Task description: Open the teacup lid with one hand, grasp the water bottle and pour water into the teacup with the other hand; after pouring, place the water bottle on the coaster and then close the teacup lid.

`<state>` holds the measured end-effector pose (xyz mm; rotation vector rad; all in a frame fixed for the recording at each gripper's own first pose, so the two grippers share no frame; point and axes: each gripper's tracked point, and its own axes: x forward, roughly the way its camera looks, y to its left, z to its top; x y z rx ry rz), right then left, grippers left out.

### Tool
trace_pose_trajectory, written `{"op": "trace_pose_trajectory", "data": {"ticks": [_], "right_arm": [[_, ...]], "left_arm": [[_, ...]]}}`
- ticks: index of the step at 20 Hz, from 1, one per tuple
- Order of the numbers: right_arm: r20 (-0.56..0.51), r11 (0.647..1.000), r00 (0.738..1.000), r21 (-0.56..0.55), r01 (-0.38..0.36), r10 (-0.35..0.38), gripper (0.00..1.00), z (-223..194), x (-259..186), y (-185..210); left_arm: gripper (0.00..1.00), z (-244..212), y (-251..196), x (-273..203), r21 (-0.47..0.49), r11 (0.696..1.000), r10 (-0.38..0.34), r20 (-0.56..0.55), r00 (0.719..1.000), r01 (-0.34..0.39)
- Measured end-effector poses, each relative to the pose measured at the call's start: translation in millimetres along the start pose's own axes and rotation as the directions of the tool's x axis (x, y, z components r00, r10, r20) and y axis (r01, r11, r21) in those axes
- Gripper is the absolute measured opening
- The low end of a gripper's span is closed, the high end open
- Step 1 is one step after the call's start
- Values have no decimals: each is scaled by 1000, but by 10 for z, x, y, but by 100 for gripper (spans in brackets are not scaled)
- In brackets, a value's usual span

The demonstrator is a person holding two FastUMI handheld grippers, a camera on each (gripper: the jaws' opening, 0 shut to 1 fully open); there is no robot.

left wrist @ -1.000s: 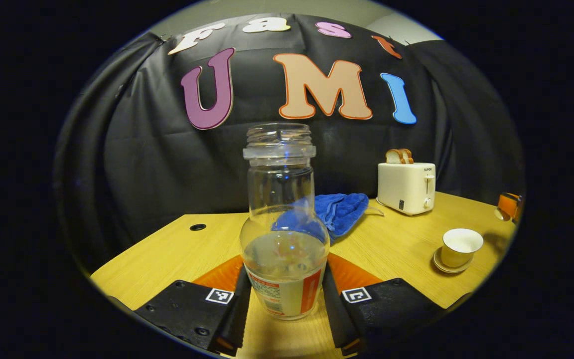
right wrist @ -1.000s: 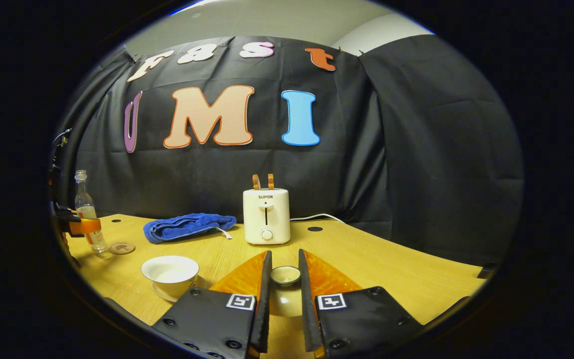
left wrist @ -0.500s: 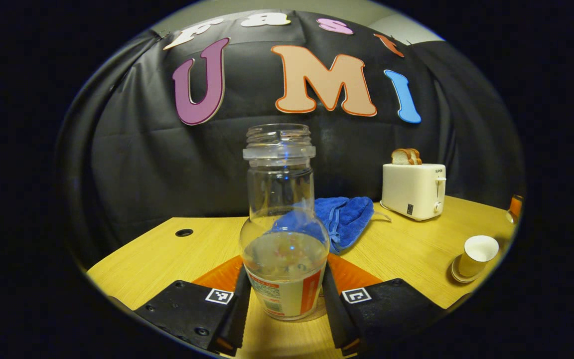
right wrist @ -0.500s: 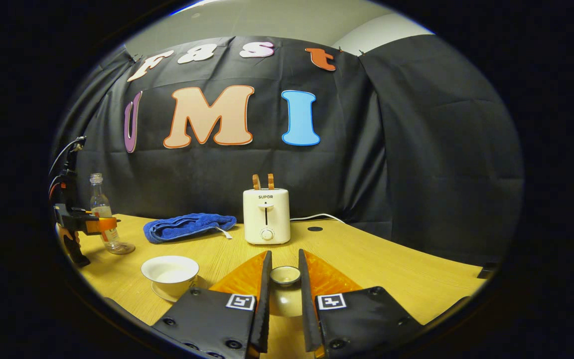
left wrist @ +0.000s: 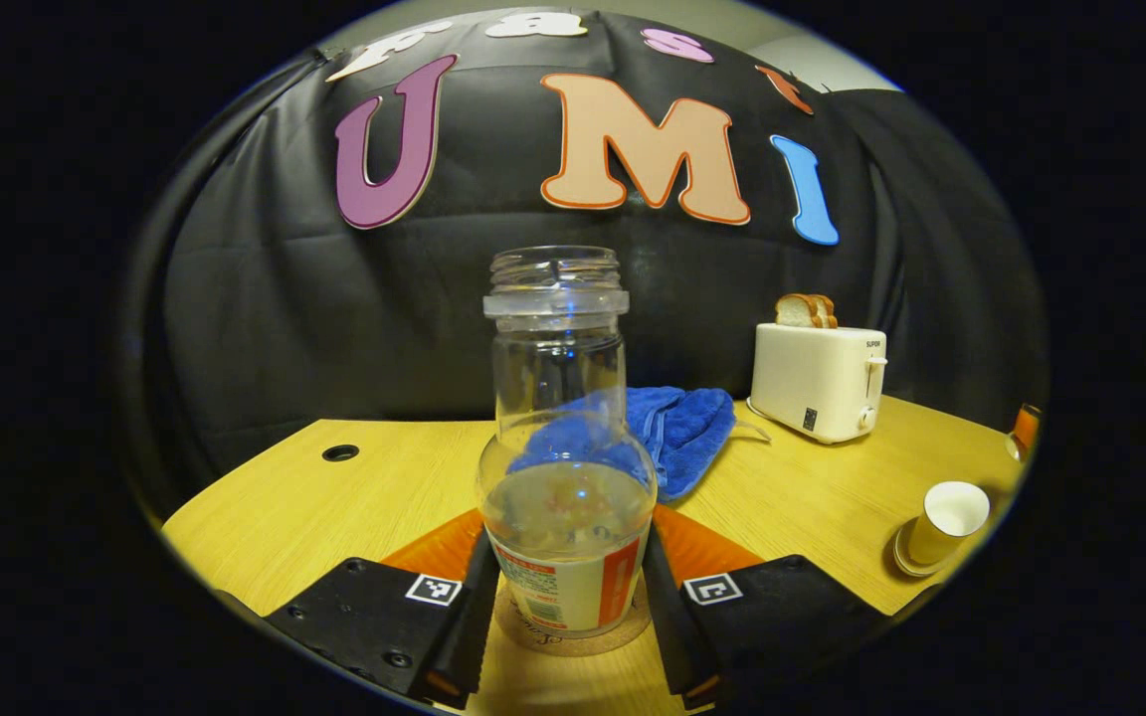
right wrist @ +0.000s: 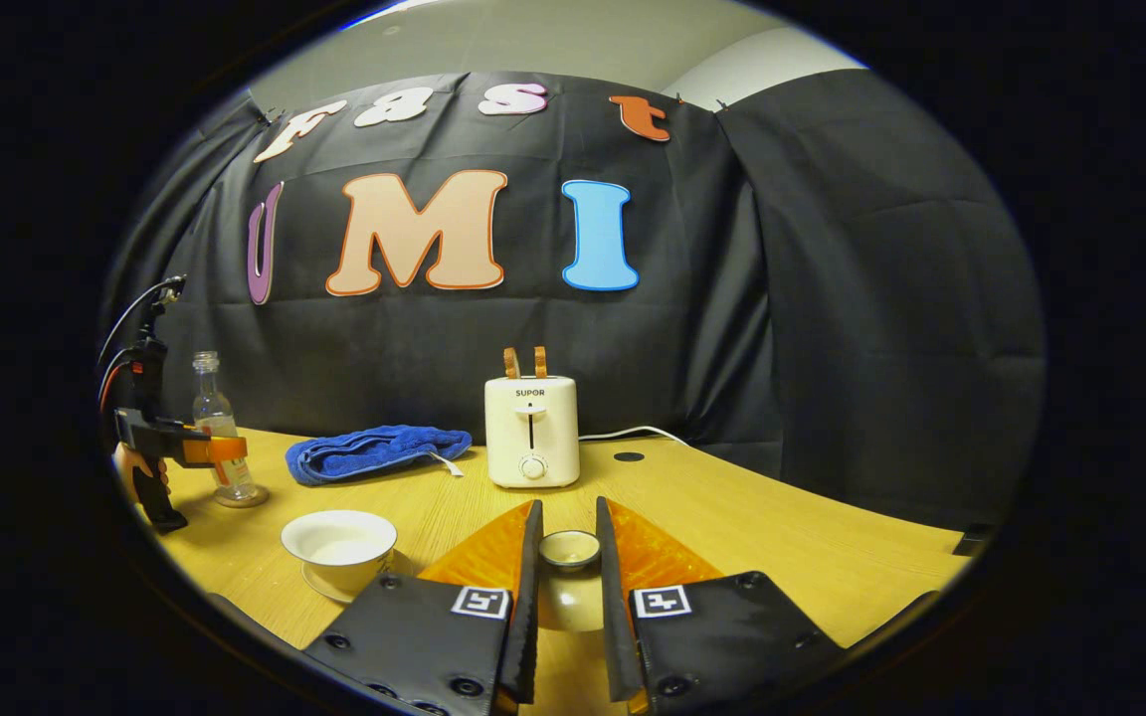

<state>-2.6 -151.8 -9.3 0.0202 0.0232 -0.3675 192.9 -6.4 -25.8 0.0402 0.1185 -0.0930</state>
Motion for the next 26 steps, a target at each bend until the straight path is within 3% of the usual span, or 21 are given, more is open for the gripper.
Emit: {"op": "trace_pose_trajectory", "data": {"ticks": [13,15,16,17,23,26], "right_arm": [[0,1000,1000,0,0,0,31,-5,5,1],[0,1000,1000,0,-3,3,31,-3,-1,3],[0,1000,1000,0,-4,4,30,-1,-1,8],[0,1000,1000,0,-5,5,30,-7,3,10],[1,999,999,2,-36,36,30,-8,5,68],[-2,996,996,3,-84,84,30,-16,5,167]], "left_arm": [[72,5,1,10,-8,1000,-3,3,1000,3],[81,17,21,-2,-18,1000,3,12,1000,-3],[96,4,30,31,-24,1000,9,16,1000,-8],[99,36,47,-29,-33,999,16,23,1000,-16],[98,222,76,-155,-14,998,68,160,985,-66],[98,170,59,-199,-27,998,55,154,987,-51]]}}
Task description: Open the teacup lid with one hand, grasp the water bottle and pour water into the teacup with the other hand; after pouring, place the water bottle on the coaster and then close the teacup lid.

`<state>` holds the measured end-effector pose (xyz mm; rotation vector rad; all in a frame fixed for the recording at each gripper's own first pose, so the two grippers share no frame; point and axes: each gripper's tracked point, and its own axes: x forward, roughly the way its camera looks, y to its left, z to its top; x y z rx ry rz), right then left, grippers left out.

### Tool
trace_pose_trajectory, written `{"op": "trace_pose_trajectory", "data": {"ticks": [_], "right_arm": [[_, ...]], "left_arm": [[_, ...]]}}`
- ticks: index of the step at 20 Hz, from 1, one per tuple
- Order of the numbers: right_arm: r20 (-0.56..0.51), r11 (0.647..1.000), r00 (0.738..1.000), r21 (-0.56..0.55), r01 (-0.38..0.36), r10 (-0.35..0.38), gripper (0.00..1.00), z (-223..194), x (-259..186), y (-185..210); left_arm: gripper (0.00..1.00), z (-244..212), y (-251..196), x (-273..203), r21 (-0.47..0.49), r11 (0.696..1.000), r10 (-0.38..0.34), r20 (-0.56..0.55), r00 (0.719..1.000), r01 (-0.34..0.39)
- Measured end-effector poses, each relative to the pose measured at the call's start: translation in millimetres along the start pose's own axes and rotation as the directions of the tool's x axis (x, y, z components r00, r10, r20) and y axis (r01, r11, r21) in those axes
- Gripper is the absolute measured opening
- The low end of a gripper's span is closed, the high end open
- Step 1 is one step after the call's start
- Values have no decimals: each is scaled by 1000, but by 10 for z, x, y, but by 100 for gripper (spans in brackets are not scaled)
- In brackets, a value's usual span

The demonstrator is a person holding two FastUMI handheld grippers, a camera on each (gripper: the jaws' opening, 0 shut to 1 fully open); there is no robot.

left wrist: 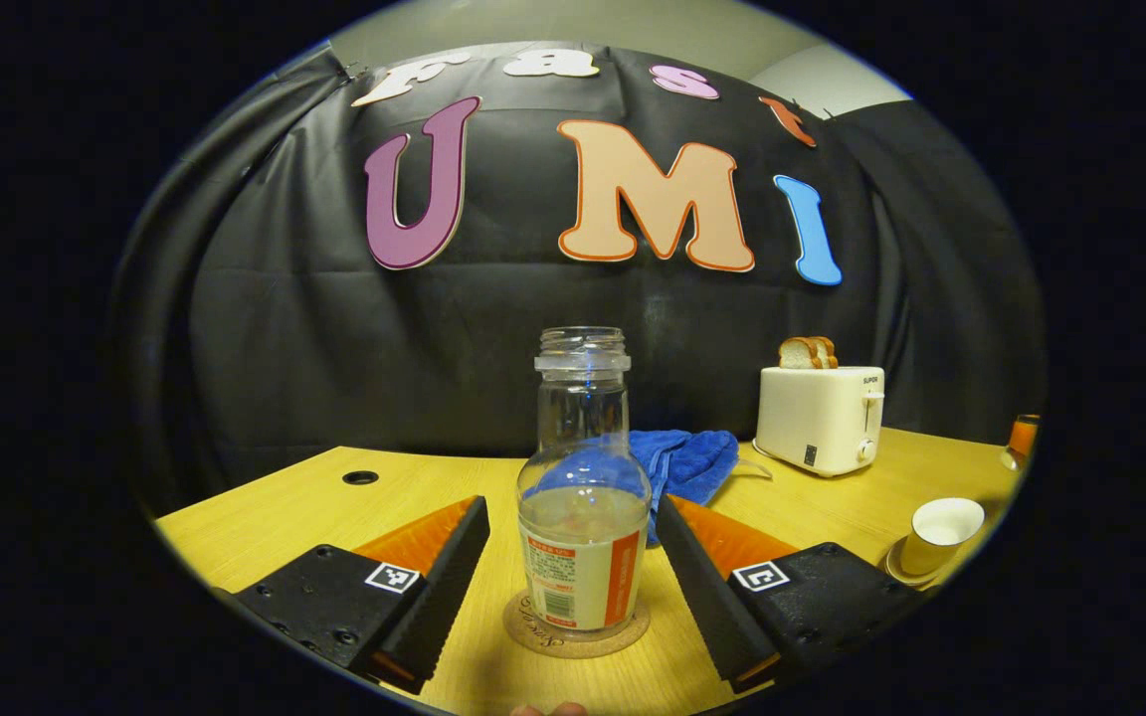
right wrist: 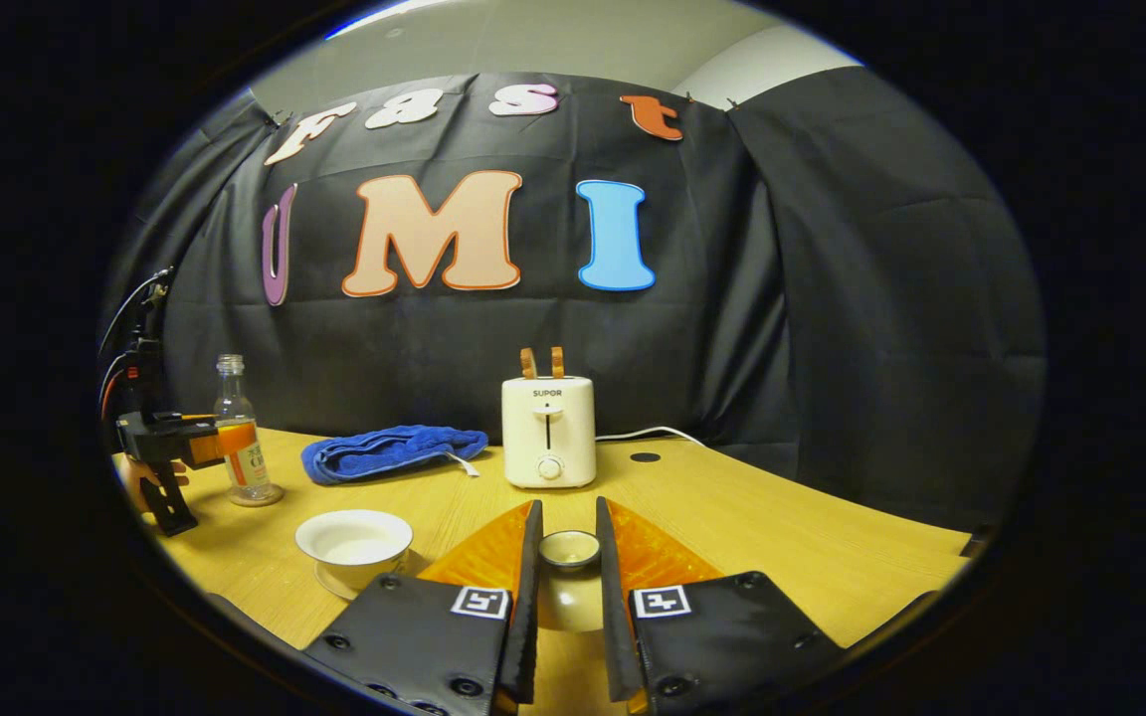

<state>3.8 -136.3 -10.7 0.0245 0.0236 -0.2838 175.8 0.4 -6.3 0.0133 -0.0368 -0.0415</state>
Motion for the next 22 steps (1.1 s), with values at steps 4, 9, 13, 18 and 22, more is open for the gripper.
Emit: {"op": "trace_pose_trajectory", "data": {"ticks": [4,9,13,18,22], "right_arm": [[-2,996,996,4,-85,85,30,-7,25,205],[-12,970,970,11,-245,245,31,-45,129,717],[-19,925,924,16,-381,381,29,-67,180,1205],[-65,875,873,22,-483,484,33,-139,243,1576],[-119,865,858,26,-500,500,32,-216,303,1662]], "left_arm": [[98,29,9,-142,3,1000,6,6,1000,-6],[98,35,-47,-383,4,1000,-11,10,1000,11],[98,38,-106,-508,5,1000,-27,14,1000,27],[98,44,-92,-524,6,1000,-24,13,1000,24],[98,47,-99,-519,6,1000,-23,13,1000,23]]}}
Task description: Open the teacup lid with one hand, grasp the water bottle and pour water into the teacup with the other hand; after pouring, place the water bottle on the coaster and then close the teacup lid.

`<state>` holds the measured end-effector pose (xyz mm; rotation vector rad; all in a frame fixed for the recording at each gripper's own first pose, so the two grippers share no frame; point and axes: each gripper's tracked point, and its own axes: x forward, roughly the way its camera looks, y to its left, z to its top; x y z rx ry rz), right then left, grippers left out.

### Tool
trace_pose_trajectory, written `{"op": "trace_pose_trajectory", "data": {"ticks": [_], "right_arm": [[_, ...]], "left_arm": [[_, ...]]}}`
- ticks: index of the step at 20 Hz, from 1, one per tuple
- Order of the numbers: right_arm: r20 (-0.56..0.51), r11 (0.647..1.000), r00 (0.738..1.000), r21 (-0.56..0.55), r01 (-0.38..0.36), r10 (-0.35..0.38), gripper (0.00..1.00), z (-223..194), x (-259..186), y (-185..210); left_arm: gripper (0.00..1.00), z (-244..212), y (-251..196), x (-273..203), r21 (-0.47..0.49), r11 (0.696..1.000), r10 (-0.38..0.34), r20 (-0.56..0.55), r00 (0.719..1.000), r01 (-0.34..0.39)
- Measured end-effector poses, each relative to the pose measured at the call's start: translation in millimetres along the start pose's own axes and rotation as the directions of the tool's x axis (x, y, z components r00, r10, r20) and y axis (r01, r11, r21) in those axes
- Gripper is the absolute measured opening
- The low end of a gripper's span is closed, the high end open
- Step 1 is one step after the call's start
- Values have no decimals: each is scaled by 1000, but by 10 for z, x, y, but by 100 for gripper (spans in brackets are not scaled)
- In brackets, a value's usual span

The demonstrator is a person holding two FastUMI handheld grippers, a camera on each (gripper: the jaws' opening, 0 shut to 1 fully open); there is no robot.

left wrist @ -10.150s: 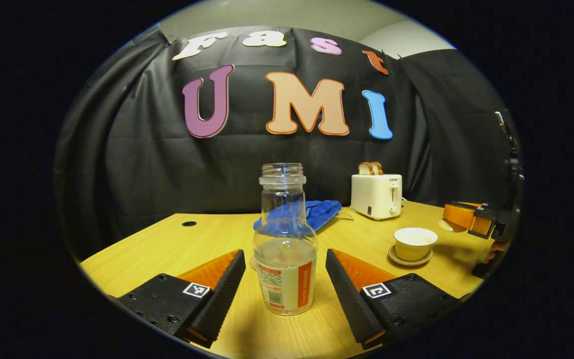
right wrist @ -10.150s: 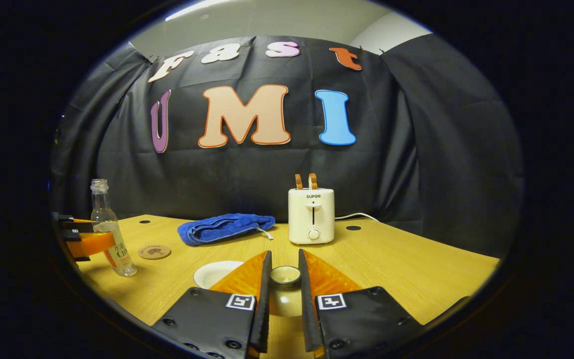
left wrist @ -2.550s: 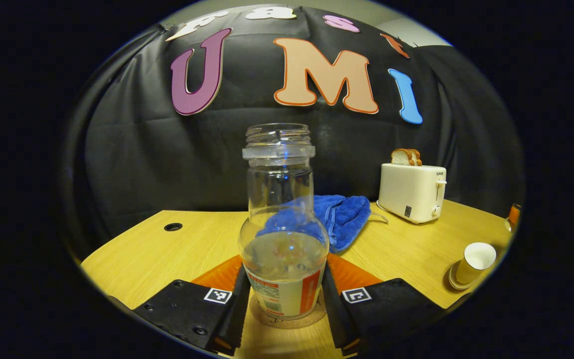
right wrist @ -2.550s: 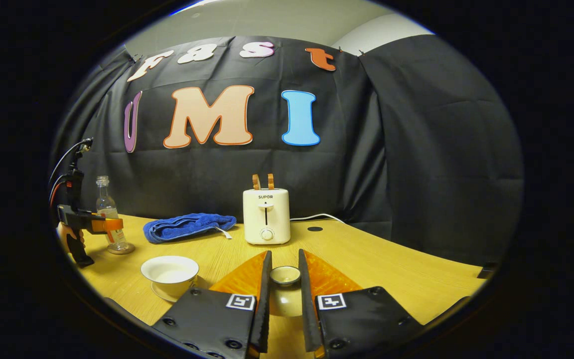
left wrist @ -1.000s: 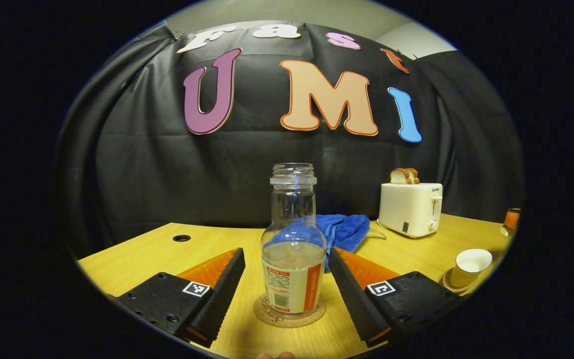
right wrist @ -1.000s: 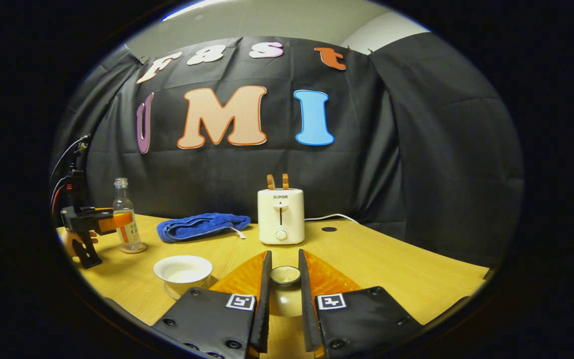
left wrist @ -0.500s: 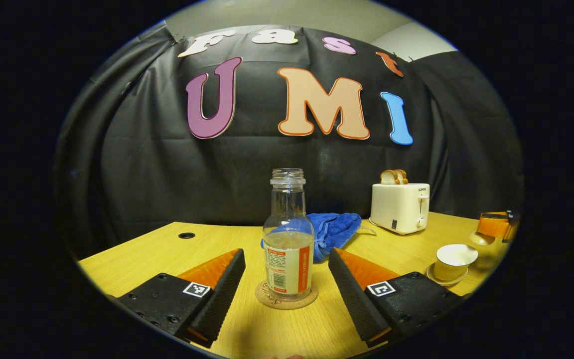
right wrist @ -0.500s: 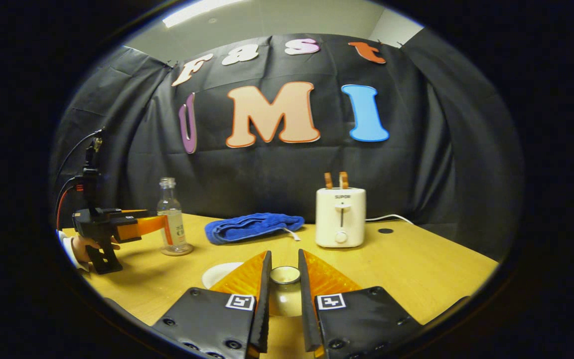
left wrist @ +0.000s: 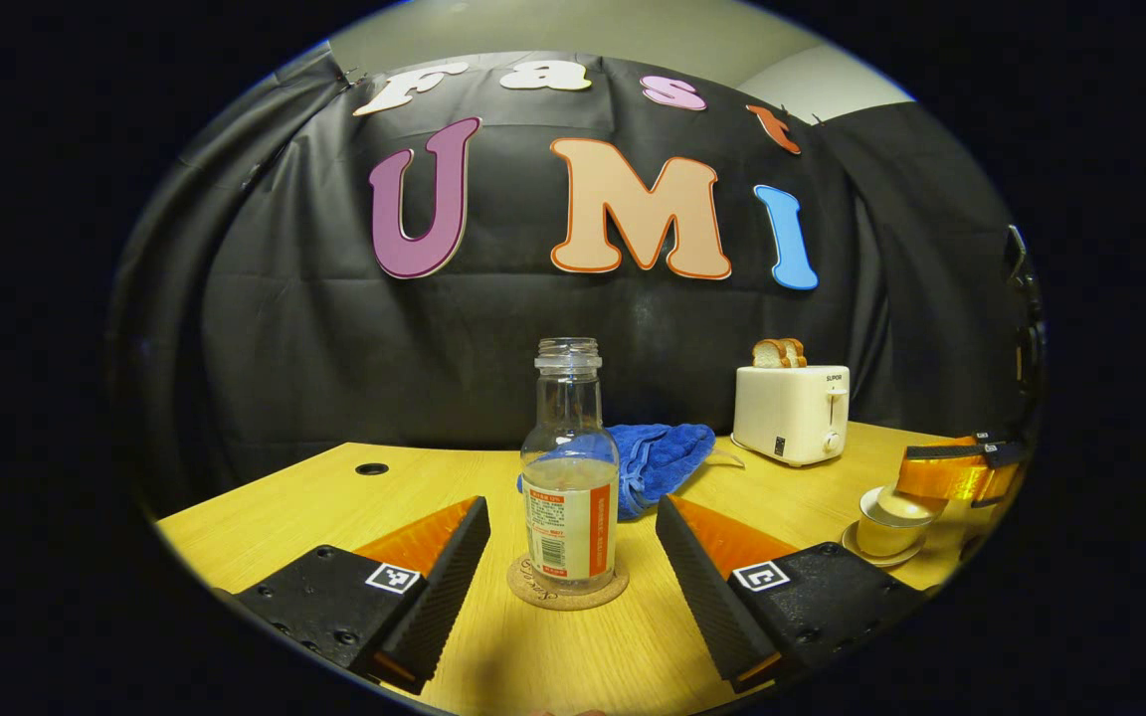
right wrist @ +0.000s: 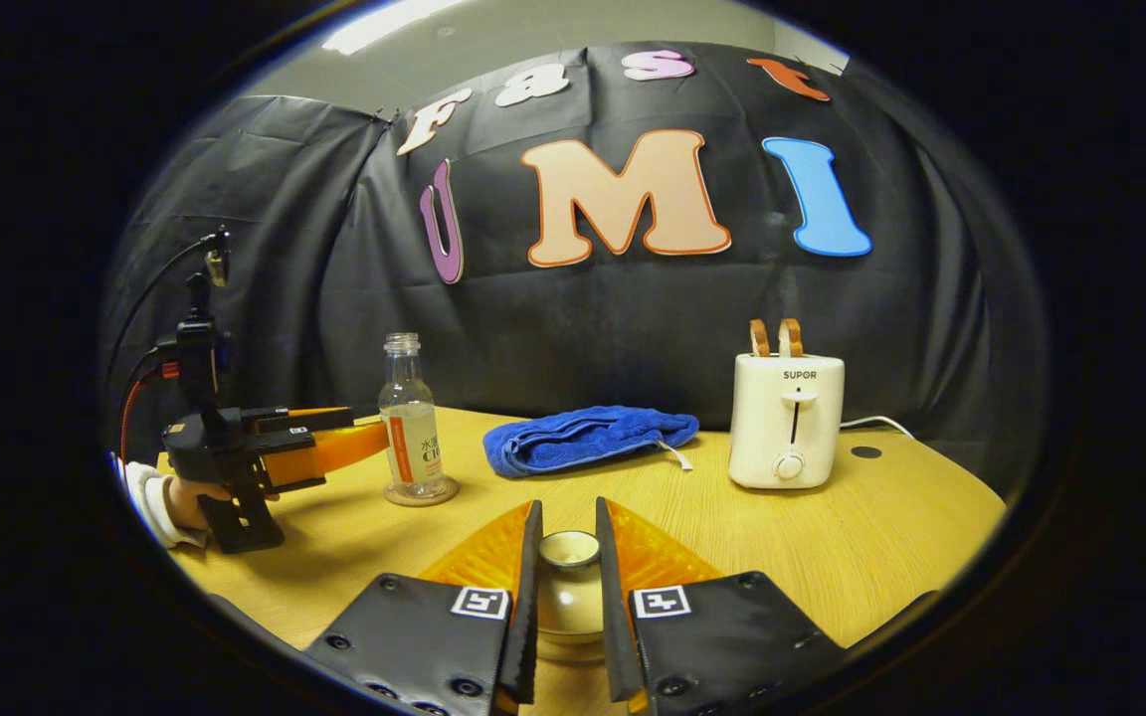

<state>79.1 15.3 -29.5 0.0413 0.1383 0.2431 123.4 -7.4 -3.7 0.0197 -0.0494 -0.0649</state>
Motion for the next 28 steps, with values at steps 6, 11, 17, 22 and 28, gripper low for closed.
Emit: {"op": "trace_pose_trajectory", "data": {"ticks": [6,11,17,22,28], "right_arm": [[-53,1000,999,6,-7,8,33,-71,60,7],[-39,1000,999,-14,-8,7,51,-54,35,39],[86,1000,996,-2,18,-18,97,130,-116,-21],[112,991,985,7,133,-133,92,146,-263,-251],[121,943,936,23,331,-331,91,146,-666,-642]], "left_arm": [[98,-4,-1,-9,0,1000,0,0,1000,0],[98,-4,-1,-9,0,1000,0,0,1000,0],[98,-3,-5,-2,1,1000,1,0,1000,-1],[98,0,28,-22,0,1000,14,-2,1000,-14],[98,9,108,-199,1,998,69,-3,998,-69]]}}
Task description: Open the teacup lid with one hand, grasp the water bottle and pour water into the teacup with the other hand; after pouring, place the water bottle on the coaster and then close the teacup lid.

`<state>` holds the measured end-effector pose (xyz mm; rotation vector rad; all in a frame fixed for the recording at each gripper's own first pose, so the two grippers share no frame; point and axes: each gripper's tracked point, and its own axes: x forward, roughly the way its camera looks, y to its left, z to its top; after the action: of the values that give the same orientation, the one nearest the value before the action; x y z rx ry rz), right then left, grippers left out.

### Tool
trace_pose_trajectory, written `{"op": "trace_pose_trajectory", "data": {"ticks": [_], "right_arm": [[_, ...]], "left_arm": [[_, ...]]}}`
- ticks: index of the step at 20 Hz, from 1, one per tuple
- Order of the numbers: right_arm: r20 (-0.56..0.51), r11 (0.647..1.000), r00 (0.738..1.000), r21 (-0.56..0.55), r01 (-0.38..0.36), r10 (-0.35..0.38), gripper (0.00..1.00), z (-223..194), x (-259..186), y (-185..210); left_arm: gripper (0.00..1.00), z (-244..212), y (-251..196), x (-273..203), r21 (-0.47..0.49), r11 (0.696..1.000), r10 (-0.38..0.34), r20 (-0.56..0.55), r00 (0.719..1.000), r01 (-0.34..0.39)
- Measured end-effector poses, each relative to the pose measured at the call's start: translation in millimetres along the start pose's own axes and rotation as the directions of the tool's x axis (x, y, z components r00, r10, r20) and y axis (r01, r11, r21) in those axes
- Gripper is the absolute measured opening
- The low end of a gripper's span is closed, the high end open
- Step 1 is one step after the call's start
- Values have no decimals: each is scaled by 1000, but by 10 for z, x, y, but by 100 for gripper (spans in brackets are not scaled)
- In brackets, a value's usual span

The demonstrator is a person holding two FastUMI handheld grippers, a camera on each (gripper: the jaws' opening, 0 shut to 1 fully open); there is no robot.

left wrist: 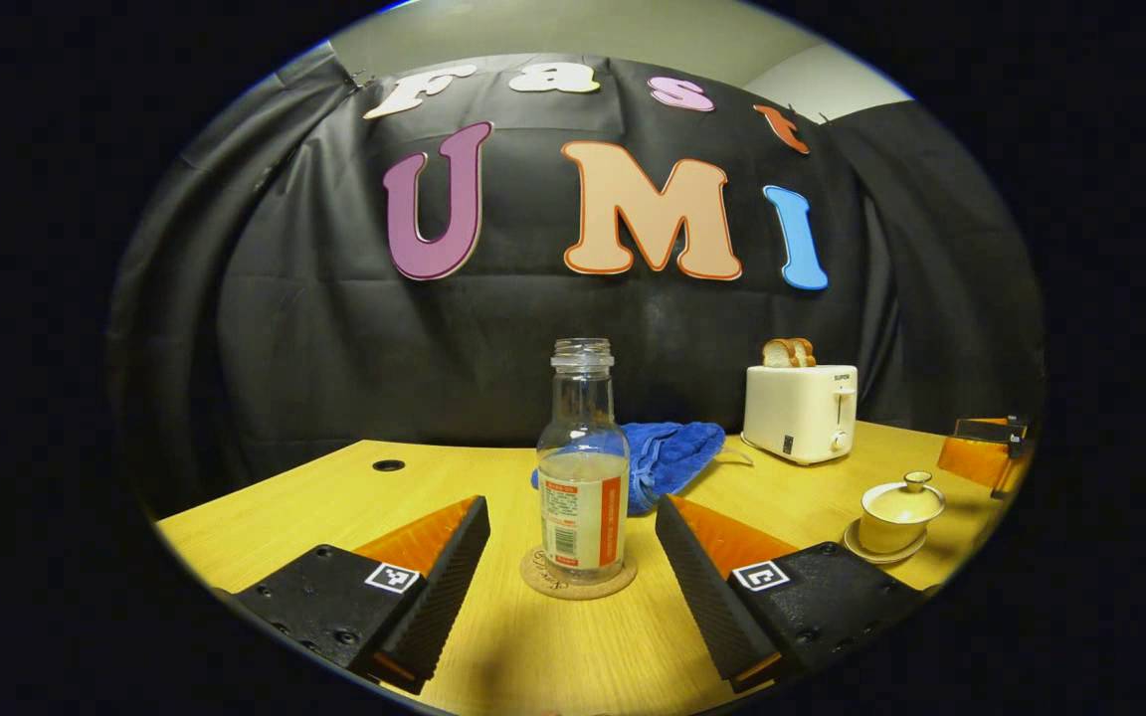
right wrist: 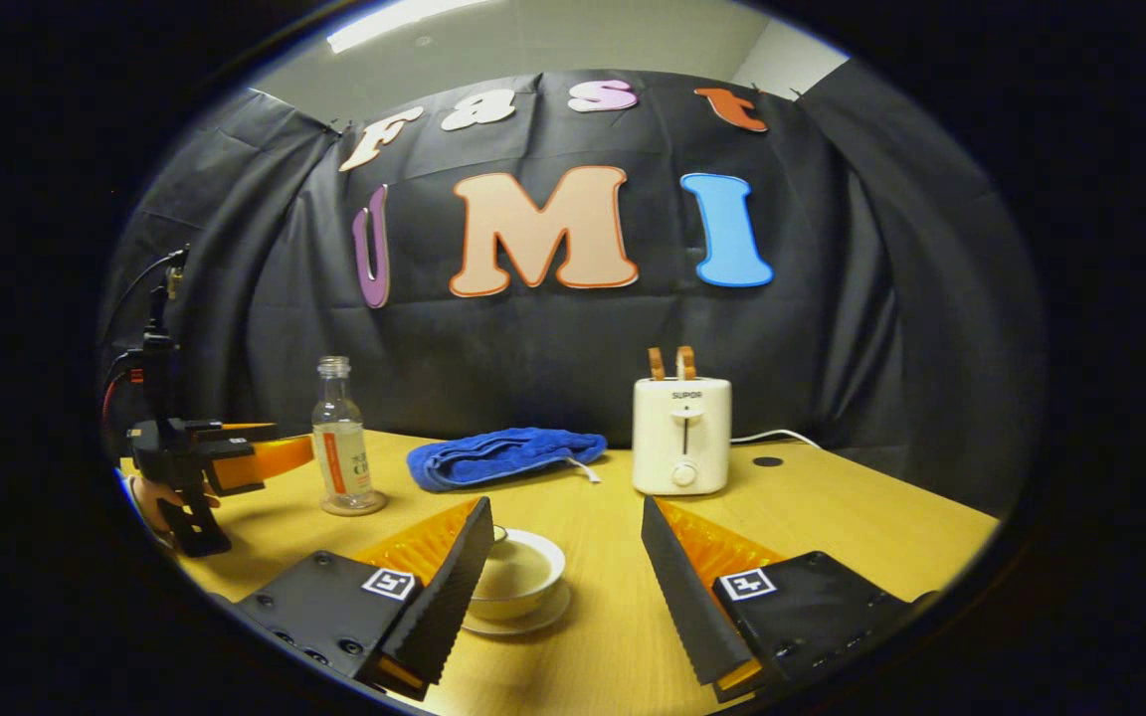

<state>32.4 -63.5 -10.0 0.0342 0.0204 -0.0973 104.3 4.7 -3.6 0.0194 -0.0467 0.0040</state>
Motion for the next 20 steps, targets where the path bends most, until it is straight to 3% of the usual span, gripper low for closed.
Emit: {"op": "trace_pose_trajectory", "data": {"ticks": [4,6,14,15,20], "right_arm": [[9,988,988,-4,156,-156,94,19,-130,-341],[10,980,980,-5,199,-199,92,20,-148,-418],[11,979,979,-6,204,-204,97,12,-154,-421],[11,979,979,-6,204,-204,94,12,-152,-420],[12,979,979,-5,204,-203,97,8,-149,-426]], "left_arm": [[98,9,159,-168,6,995,97,2,995,-97],[97,3,236,-276,6,989,151,-2,989,-151],[98,36,434,-653,10,962,273,0,962,-273],[100,34,437,-675,9,960,279,3,960,-279],[98,32,409,-663,10,964,266,4,964,-266]]}}
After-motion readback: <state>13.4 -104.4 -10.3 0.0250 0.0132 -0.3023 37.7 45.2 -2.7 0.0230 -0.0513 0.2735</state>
